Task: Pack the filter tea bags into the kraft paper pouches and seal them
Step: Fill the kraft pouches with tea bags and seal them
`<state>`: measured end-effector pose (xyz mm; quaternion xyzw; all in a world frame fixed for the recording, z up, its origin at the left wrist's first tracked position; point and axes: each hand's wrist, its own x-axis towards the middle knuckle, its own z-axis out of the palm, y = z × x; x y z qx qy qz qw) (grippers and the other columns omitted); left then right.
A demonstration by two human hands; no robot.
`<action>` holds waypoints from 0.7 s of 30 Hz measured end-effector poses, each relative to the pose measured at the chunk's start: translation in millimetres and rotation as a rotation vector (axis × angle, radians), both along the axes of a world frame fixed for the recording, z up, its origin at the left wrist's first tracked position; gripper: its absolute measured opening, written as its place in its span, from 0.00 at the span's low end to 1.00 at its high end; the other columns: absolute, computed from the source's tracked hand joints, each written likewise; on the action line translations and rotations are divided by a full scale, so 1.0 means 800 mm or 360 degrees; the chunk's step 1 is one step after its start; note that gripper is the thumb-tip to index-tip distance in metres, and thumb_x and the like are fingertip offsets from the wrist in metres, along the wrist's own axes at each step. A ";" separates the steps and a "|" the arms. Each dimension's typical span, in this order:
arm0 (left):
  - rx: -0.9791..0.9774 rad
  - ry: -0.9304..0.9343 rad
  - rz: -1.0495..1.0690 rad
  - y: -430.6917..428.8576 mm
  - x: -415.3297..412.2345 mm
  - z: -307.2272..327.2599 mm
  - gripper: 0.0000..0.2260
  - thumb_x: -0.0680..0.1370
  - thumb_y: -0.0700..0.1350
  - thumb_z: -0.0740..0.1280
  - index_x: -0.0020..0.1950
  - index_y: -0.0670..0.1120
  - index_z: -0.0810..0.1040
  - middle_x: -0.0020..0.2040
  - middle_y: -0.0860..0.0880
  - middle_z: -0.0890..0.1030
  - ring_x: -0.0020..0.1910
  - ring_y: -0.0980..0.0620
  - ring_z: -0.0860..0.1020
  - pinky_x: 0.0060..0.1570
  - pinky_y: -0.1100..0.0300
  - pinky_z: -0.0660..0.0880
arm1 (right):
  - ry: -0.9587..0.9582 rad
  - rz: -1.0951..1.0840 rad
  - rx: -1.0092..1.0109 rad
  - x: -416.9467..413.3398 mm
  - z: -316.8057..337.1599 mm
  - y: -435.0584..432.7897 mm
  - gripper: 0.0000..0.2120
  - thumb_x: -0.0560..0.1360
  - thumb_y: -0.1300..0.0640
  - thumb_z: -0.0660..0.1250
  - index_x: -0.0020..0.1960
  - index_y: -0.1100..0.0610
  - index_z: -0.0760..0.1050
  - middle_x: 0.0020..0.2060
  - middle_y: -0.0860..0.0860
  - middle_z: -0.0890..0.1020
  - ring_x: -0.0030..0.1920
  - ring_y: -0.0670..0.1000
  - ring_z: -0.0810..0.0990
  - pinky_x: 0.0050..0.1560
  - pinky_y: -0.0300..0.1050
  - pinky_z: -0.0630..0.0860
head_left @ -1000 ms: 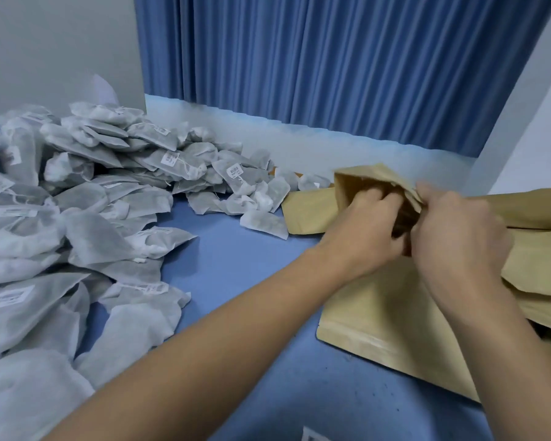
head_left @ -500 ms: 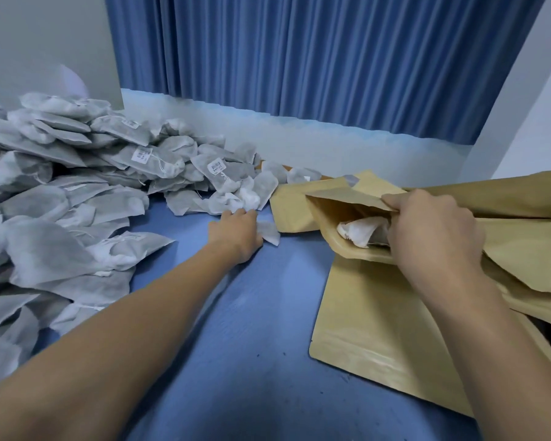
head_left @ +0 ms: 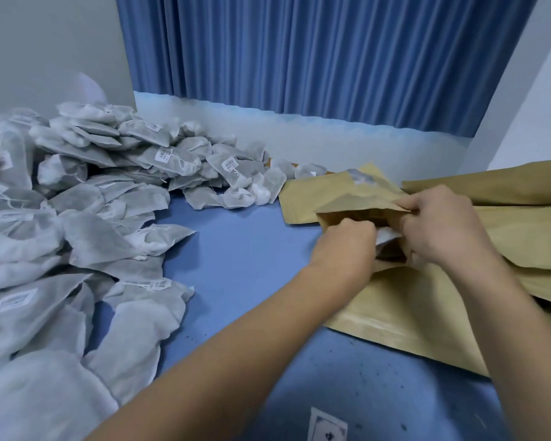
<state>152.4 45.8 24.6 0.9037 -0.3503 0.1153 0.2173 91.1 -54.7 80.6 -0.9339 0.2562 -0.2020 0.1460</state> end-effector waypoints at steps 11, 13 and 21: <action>-0.0448 0.0412 -0.0133 0.031 -0.059 -0.025 0.06 0.79 0.44 0.64 0.52 0.46 0.79 0.50 0.44 0.81 0.50 0.42 0.78 0.44 0.51 0.75 | 0.0055 -0.0027 -0.0468 -0.057 -0.017 0.059 0.19 0.73 0.61 0.61 0.57 0.44 0.80 0.44 0.54 0.79 0.42 0.59 0.74 0.40 0.47 0.70; -0.0382 -0.0117 -0.0097 0.063 -0.071 -0.036 0.06 0.78 0.46 0.63 0.46 0.49 0.79 0.45 0.48 0.82 0.46 0.43 0.79 0.35 0.54 0.71 | 0.0110 -0.0079 -0.0559 -0.060 -0.029 0.065 0.16 0.73 0.62 0.61 0.52 0.46 0.81 0.41 0.53 0.77 0.43 0.60 0.76 0.40 0.45 0.68; -0.0007 0.0100 0.1427 0.287 0.050 -0.037 0.20 0.78 0.54 0.59 0.69 0.53 0.71 0.77 0.42 0.63 0.75 0.37 0.59 0.69 0.27 0.48 | 0.0087 -0.0211 -0.0475 -0.070 -0.029 0.074 0.15 0.73 0.62 0.63 0.51 0.45 0.81 0.37 0.52 0.74 0.41 0.59 0.76 0.39 0.45 0.68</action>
